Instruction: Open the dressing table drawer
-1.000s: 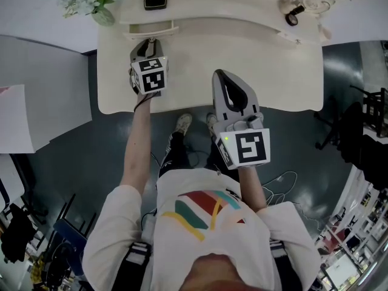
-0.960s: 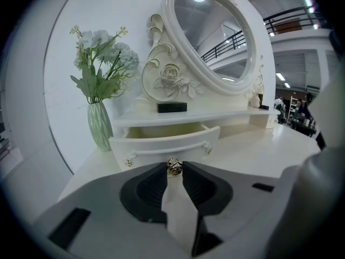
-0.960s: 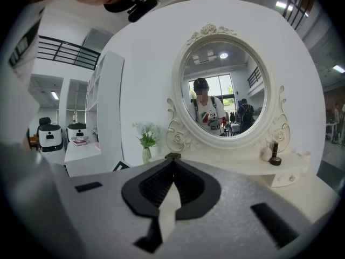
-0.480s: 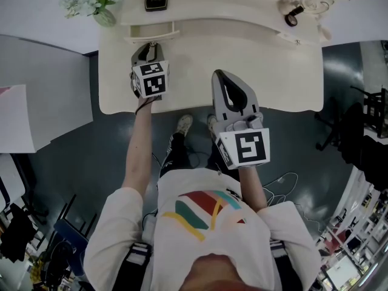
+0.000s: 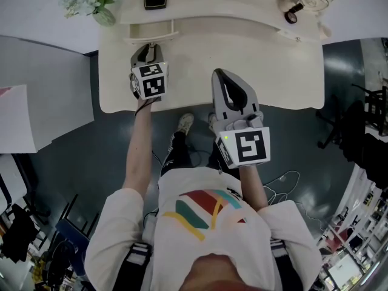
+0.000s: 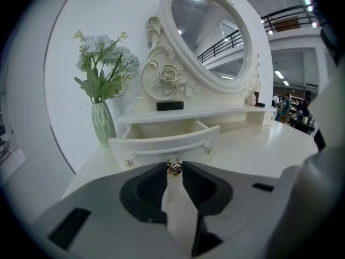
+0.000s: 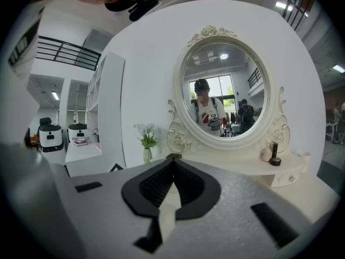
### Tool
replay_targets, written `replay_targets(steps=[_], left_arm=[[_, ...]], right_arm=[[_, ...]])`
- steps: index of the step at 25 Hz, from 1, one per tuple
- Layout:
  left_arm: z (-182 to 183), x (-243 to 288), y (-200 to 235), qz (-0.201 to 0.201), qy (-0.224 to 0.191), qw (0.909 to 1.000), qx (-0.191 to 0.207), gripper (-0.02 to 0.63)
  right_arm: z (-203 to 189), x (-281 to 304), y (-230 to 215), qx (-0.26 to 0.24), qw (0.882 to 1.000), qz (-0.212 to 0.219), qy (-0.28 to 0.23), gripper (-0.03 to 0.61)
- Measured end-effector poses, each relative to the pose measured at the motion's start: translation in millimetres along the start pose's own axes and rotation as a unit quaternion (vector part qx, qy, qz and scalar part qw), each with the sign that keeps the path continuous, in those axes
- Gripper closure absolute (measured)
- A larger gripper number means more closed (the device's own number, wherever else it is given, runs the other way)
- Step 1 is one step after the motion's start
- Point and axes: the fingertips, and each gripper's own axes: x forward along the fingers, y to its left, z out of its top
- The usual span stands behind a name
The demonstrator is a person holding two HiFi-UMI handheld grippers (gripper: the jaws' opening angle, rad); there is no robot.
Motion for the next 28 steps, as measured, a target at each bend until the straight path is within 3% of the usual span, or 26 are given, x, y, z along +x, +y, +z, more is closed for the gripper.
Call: replay_targets(steps=[28], left_arm=[[-7.5, -10.7, -2.8, 0.003, 0.009, 1.0000, -0.001, 0.528]], right_arm=[[5.4, -3.3, 2.4, -0.007, 1.000, 0.005, -0.006, 0.578]])
